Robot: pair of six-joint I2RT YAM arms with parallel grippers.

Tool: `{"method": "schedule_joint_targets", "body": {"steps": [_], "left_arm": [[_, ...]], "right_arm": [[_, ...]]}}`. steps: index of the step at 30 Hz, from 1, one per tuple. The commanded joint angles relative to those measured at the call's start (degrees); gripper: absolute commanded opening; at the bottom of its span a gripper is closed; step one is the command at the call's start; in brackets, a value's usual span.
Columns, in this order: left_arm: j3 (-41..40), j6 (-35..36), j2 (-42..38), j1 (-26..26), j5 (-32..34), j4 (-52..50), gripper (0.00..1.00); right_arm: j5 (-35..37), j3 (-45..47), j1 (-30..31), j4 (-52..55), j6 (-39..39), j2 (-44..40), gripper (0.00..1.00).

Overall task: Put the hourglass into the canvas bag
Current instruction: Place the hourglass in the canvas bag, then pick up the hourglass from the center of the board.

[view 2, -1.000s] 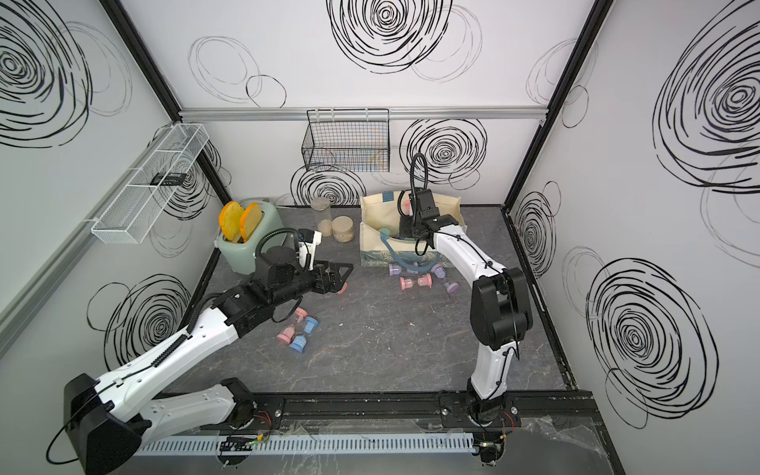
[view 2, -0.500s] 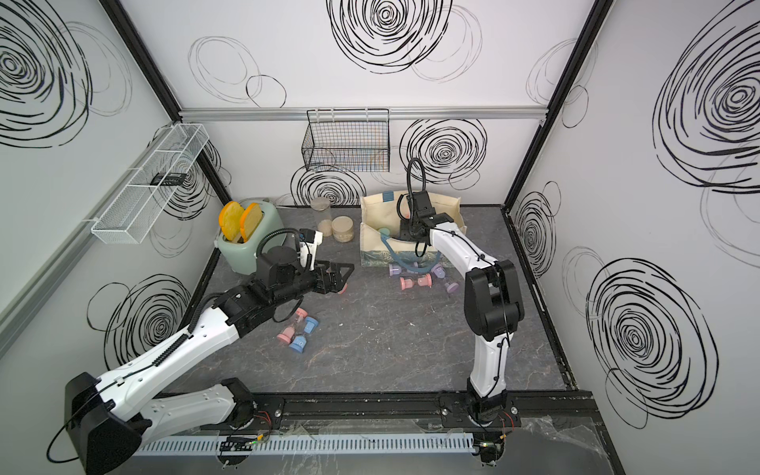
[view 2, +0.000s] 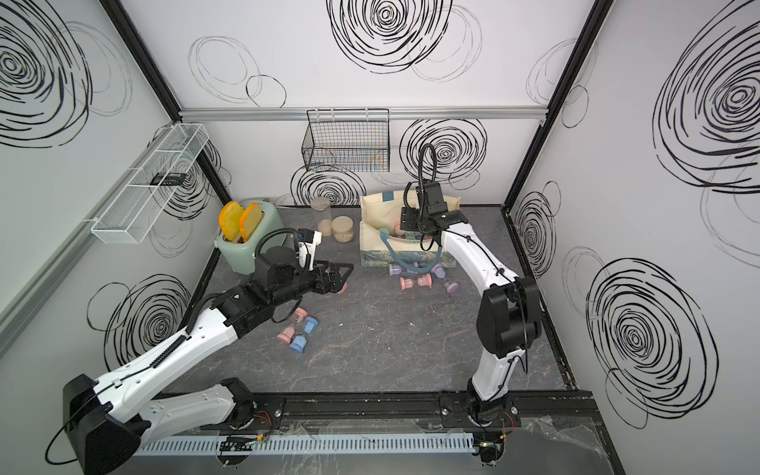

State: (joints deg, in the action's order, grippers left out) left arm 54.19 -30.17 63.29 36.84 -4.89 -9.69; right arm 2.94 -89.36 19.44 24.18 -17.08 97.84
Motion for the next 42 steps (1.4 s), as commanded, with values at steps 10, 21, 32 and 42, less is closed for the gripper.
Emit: {"method": "schedule_joint_targets", "body": {"steps": [10, 21, 32, 42], "left_arm": [[1.45, 0.47, -3.05, 3.26, 2.03, 0.19, 0.96], [-0.93, -1.33, -1.99, 8.32, 3.2, 2.7, 0.96], [-1.72, -2.34, 0.24, 10.96, 4.88, 4.85, 0.96], [-2.07, -2.26, 1.48, 11.26, 5.22, 5.73, 0.96]], "right_arm": [[-1.42, 16.85, -7.15, -3.54, -6.36, -21.27, 0.89], [-5.7, 41.34, -15.31, -7.67, -11.36, -35.27, 0.9], [-15.32, 52.16, -20.01, -20.74, -14.03, -25.56, 0.89], [-19.7, 49.85, -21.82, -25.74, -15.42, -14.32, 0.87]]}}
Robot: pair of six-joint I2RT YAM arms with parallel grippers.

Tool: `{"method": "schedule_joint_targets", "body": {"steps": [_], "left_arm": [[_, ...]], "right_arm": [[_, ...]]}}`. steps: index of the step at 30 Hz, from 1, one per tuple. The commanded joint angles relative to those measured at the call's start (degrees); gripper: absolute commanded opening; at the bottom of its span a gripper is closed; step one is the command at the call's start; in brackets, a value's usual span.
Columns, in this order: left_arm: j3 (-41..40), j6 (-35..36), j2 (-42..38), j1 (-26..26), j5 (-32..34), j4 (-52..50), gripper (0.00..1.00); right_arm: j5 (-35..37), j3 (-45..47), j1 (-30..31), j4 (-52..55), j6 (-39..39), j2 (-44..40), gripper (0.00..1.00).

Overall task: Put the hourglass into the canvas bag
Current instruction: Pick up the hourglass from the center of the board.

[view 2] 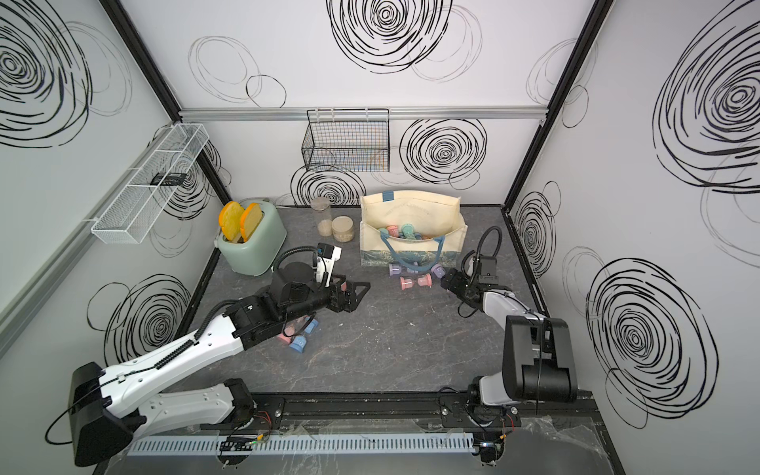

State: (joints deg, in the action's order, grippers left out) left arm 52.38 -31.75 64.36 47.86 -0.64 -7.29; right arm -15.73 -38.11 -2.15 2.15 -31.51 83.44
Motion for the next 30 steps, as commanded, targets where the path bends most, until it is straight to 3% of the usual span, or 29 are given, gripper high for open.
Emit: {"method": "schedule_joint_targets", "body": {"steps": [1, 14, 20, 30], "left_arm": [[-0.26, -0.6, 0.34, 0.22, 0.92, 3.33, 0.96], [-1.12, -0.12, 0.43, 0.22, 2.32, 3.43, 0.96], [-1.3, 0.11, 0.16, -0.03, 2.63, 2.83, 0.96], [-1.84, 0.19, -0.55, -0.31, 2.78, 2.72, 0.96]], "right_arm": [[-0.65, -1.07, -0.22, -4.71, -0.86, 0.2, 0.87], [-1.3, -2.51, 0.88, -9.2, 1.68, 6.48, 0.87], [-1.73, -1.47, 3.63, -8.31, 3.09, 5.65, 0.82], [4.84, 0.04, 11.03, -6.46, 3.2, 4.63, 0.74]]}}
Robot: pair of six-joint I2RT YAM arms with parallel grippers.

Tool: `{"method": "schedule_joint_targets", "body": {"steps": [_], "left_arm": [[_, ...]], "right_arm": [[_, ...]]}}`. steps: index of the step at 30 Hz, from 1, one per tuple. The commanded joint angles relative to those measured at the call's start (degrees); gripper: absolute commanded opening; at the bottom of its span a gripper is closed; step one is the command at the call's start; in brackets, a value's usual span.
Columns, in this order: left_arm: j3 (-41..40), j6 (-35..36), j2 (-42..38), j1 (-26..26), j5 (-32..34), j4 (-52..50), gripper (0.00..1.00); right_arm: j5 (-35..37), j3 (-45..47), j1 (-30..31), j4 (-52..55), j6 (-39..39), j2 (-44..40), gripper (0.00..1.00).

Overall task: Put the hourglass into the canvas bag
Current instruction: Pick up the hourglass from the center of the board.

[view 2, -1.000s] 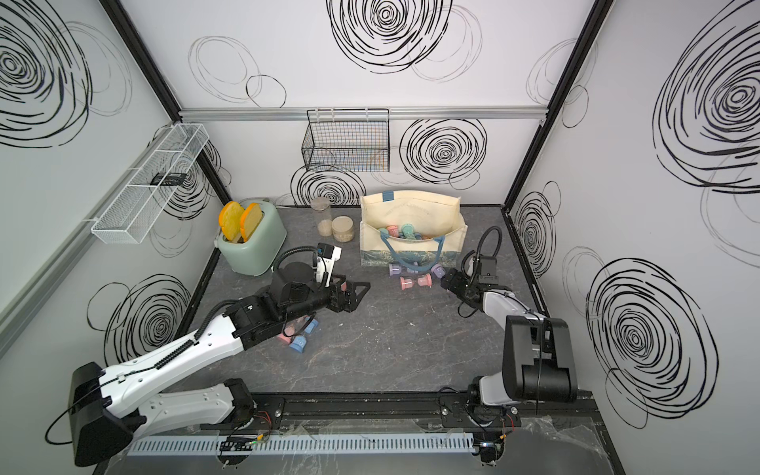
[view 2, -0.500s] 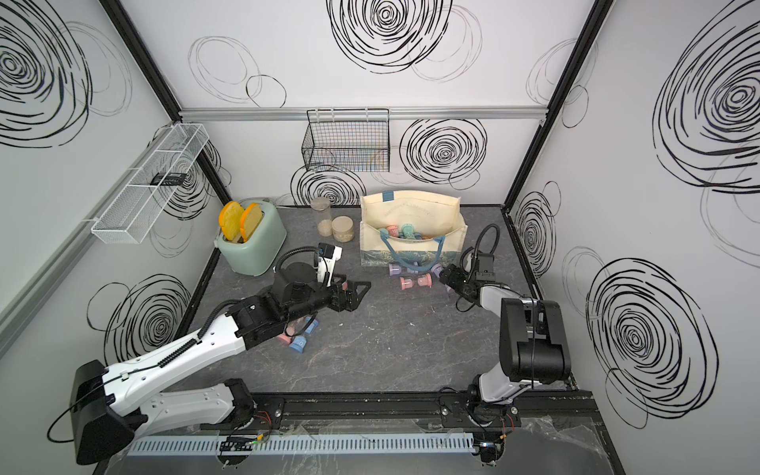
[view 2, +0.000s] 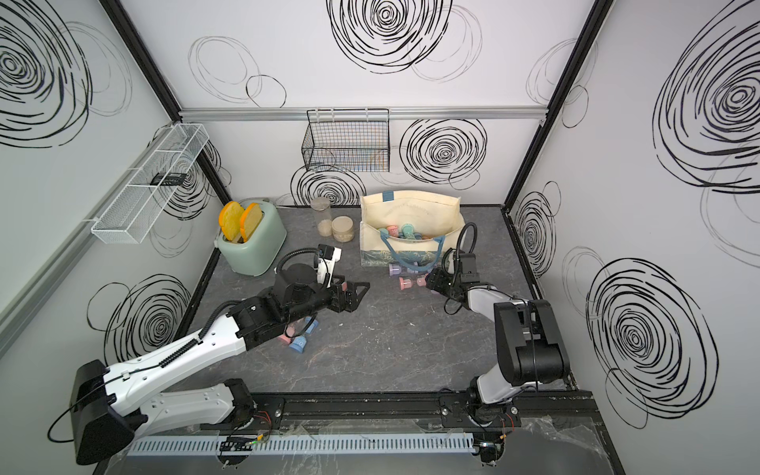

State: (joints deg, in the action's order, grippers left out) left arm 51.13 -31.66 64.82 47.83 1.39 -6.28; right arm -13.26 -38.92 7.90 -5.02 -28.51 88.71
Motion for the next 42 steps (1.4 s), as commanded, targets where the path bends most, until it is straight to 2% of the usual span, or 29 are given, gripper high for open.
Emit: {"method": "schedule_joint_targets", "body": {"steps": [1, 33, 42], "left_arm": [[-0.68, 0.11, -1.08, -0.37, 0.72, 1.73, 0.96], [0.04, 0.02, -0.14, -1.19, -0.6, 2.16, 0.96], [0.11, 0.0, -0.3, -1.26, -0.37, 2.13, 0.96]], "right_arm": [[2.27, 0.99, 0.98, 0.63, -0.19, -0.18, 0.73], [14.73, 0.33, 6.77, 3.53, -4.05, 6.57, 0.61], [14.44, 0.57, 6.95, 4.86, -4.25, 6.01, 0.55]]}}
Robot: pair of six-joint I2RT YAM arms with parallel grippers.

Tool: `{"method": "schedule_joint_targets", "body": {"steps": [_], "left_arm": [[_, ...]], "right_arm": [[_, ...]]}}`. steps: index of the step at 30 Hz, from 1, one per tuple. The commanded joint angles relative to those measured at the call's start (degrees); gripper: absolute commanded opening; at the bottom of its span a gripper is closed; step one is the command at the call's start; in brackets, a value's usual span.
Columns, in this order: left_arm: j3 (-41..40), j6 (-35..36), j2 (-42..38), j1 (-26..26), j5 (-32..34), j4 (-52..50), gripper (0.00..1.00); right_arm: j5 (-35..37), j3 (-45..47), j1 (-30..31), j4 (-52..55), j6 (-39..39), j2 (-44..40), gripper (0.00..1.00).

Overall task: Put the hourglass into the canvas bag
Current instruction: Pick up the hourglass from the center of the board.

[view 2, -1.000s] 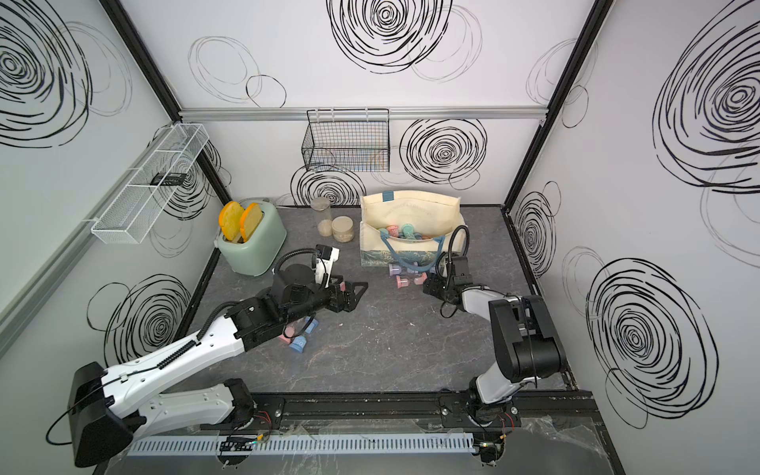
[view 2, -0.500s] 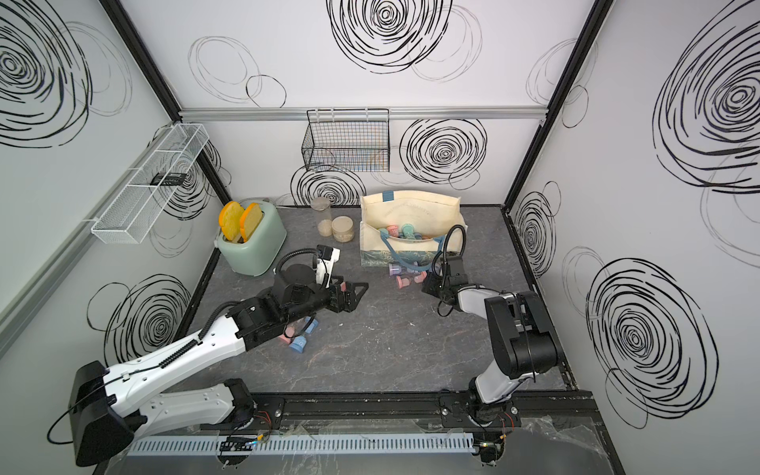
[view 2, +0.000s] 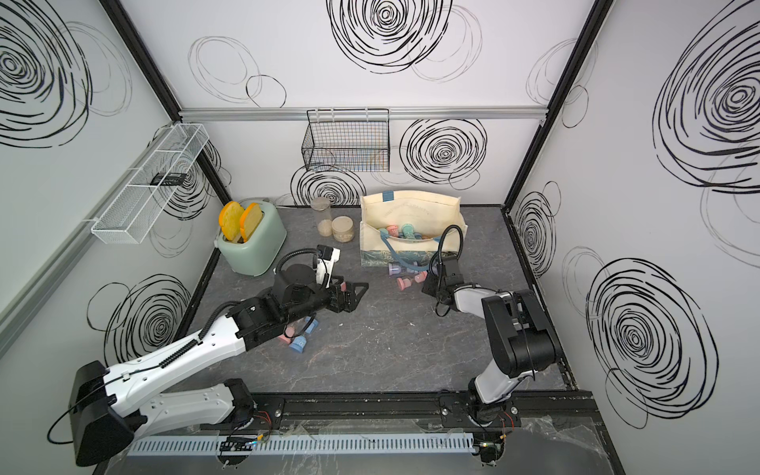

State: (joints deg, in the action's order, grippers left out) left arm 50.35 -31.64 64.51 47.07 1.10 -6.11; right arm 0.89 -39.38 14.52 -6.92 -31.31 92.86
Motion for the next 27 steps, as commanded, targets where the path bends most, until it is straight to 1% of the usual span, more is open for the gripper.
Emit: {"method": "schedule_joint_targets", "body": {"steps": [1, 12, 18, 24, 27], "left_arm": [[0.83, -0.01, 0.0, -0.57, -0.14, 1.89, 0.96], [0.85, 0.08, -0.31, -0.84, -0.05, 1.85, 0.96], [0.93, 0.0, -0.44, -1.15, -0.29, 1.85, 0.96], [1.24, -0.02, -0.47, -1.34, -0.42, 1.77, 0.96], [1.24, 0.0, -0.53, -1.4, -0.43, 1.77, 0.96]], "right_arm": [[0.43, 1.21, 0.31, 6.79, -1.47, 1.65, 0.54], [-1.38, 1.15, 0.33, 6.92, -1.36, -0.41, 0.47], [-2.91, 1.32, -0.07, 6.65, -1.54, -3.08, 0.43], [-7.44, 2.53, -2.63, 5.98, -2.59, -5.05, 0.4], [-8.33, 3.3, -3.4, 5.97, -2.61, -7.14, 0.39]]}}
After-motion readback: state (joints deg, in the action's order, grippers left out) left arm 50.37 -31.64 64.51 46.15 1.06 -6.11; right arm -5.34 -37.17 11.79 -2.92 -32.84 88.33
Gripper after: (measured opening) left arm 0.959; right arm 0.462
